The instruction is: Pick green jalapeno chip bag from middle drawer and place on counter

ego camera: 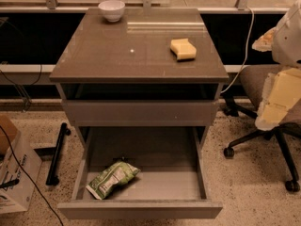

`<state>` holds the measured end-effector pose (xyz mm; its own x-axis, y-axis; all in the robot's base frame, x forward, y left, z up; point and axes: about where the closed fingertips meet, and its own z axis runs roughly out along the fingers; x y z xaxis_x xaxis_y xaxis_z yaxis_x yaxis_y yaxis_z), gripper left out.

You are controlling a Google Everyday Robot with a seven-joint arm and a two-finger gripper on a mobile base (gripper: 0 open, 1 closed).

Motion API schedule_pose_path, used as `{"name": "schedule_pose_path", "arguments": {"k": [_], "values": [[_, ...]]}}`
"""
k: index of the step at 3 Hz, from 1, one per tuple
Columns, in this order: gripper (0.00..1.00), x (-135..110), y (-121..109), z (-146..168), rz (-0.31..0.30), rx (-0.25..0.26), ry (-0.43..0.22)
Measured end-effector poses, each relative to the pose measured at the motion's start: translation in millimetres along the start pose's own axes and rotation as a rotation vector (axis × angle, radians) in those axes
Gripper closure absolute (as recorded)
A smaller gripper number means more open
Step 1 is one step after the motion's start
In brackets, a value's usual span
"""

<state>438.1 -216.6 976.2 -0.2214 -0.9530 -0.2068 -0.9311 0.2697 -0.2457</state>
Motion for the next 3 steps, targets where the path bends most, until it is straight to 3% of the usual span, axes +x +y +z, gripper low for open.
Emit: {"name": "schedule_pose_path", "arguments": {"k": [1, 2, 3], "values": [[0.0, 0.0, 0.0, 0.0, 0.0, 0.0, 0.0], [0.0, -6.5, -1.4, 4.7, -0.011, 0.033, -0.006], [0.0, -23.4, 1.9, 36.8, -0.01, 0.015, -0.077]]}}
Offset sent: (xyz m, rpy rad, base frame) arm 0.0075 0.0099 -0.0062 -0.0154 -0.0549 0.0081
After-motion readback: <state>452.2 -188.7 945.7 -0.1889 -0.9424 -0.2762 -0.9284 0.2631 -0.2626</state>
